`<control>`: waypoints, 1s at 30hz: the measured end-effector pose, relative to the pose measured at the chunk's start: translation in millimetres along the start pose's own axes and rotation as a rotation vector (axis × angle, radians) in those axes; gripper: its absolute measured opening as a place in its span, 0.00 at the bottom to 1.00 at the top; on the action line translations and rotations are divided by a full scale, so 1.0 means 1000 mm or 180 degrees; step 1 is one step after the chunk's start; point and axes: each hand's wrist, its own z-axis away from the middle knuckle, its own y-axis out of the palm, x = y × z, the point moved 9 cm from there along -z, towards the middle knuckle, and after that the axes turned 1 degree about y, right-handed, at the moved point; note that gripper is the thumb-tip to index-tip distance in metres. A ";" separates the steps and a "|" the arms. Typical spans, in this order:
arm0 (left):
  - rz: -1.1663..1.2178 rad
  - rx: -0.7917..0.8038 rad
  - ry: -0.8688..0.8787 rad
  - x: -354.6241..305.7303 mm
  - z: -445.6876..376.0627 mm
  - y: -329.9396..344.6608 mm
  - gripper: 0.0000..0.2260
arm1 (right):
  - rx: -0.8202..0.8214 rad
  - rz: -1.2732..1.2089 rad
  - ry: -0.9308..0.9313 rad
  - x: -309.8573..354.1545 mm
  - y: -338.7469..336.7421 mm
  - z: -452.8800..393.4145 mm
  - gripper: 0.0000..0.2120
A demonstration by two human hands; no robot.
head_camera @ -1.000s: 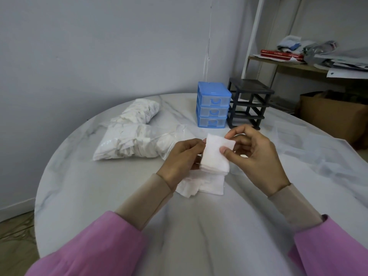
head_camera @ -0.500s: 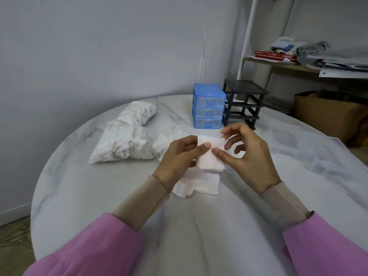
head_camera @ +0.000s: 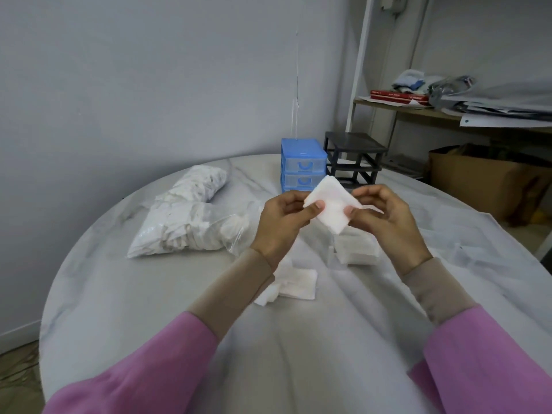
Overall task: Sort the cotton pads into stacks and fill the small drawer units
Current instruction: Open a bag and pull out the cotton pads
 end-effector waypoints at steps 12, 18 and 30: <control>-0.1428 -0.0212 0.0232 0.025 -0.026 0.024 0.07 | -0.0584 0.1143 -0.0335 -0.028 -0.044 -0.029 0.08; -0.2270 0.0087 0.0568 0.027 -0.017 0.041 0.10 | -0.0290 0.1924 -0.0375 -0.040 -0.033 -0.041 0.07; -0.3350 0.0621 0.1099 0.028 -0.009 0.064 0.16 | -0.0231 0.2589 -0.0326 -0.040 -0.028 -0.040 0.07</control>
